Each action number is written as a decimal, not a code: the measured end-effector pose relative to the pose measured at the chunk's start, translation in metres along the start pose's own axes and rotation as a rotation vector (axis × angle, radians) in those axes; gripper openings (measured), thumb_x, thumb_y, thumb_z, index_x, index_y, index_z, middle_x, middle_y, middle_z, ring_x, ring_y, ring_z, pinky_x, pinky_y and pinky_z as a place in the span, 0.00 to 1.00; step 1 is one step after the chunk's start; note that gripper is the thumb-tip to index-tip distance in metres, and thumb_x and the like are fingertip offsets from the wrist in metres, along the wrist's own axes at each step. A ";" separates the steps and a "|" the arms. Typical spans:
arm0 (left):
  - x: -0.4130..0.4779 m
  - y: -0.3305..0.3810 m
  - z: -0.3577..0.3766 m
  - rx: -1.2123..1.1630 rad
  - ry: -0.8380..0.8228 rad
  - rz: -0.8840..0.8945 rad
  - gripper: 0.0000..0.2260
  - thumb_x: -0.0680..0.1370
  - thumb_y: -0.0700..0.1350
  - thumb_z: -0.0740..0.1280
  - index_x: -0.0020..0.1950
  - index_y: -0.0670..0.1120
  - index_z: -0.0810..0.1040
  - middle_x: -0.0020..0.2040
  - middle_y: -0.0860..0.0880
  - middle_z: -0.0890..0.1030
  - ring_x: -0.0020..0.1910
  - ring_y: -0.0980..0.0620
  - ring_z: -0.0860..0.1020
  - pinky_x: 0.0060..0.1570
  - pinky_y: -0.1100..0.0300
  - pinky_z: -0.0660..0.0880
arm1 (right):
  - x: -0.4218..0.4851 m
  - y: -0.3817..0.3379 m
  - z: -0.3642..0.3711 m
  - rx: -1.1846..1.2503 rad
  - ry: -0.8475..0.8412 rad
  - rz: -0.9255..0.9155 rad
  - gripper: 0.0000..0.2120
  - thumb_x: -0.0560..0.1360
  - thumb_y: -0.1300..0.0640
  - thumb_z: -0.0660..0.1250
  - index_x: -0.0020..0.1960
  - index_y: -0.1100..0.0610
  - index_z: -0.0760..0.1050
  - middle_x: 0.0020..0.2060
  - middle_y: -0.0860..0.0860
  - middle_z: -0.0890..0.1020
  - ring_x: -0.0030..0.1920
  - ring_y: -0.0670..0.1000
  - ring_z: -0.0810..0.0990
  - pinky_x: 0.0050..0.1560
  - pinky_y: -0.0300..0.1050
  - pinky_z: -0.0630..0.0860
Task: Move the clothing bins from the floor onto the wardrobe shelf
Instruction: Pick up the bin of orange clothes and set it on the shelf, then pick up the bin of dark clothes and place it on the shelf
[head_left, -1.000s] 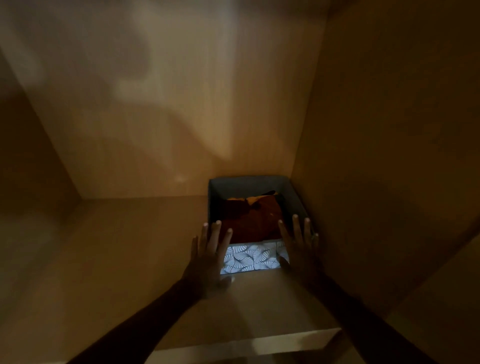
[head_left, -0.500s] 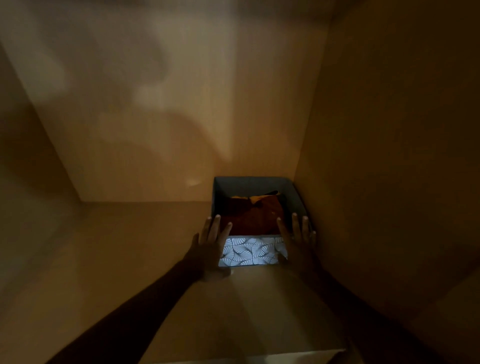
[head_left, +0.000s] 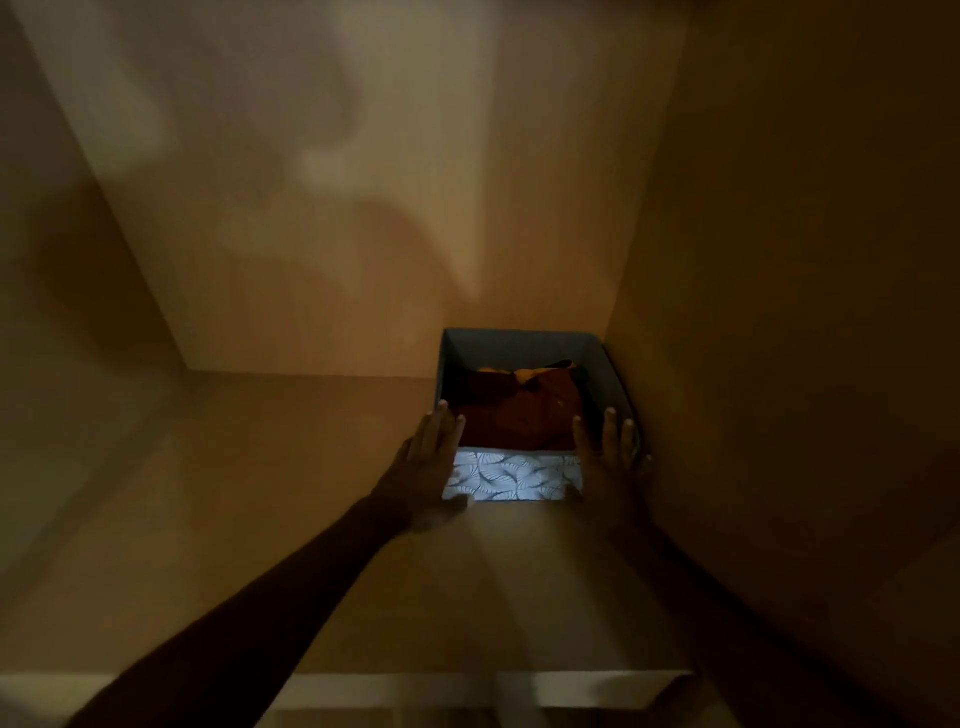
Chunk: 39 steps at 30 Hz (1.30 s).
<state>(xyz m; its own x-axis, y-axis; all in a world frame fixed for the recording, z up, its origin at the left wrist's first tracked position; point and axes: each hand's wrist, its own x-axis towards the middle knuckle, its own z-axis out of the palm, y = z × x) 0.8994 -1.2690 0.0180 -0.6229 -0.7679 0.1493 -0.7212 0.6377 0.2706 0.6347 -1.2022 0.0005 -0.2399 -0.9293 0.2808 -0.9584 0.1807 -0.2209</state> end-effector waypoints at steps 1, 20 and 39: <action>-0.009 0.001 0.002 -0.050 0.077 0.002 0.48 0.73 0.61 0.68 0.80 0.47 0.41 0.80 0.45 0.38 0.79 0.44 0.42 0.74 0.44 0.56 | -0.007 -0.005 -0.003 0.040 0.007 -0.024 0.43 0.68 0.27 0.47 0.77 0.50 0.53 0.76 0.62 0.56 0.76 0.63 0.52 0.62 0.77 0.60; -0.298 0.042 0.044 -0.940 0.754 -1.036 0.13 0.78 0.39 0.68 0.62 0.48 0.77 0.55 0.51 0.82 0.53 0.56 0.80 0.50 0.60 0.75 | -0.156 -0.170 0.040 1.192 -0.769 -0.004 0.22 0.71 0.52 0.73 0.63 0.51 0.75 0.53 0.49 0.82 0.54 0.47 0.82 0.50 0.41 0.78; -0.684 0.222 0.072 -0.868 1.450 -1.594 0.09 0.78 0.37 0.68 0.53 0.50 0.80 0.51 0.48 0.84 0.53 0.51 0.82 0.55 0.55 0.77 | -0.483 -0.324 0.024 0.815 -1.439 -0.755 0.13 0.68 0.46 0.71 0.52 0.46 0.80 0.48 0.49 0.84 0.50 0.49 0.82 0.54 0.47 0.79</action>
<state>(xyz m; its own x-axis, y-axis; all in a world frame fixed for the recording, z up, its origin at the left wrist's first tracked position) 1.1434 -0.5976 -0.0927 0.9311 -0.2271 -0.2856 0.2533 -0.1611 0.9539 1.0650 -0.8196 -0.0854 0.8908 -0.3300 -0.3124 -0.3732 -0.1392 -0.9172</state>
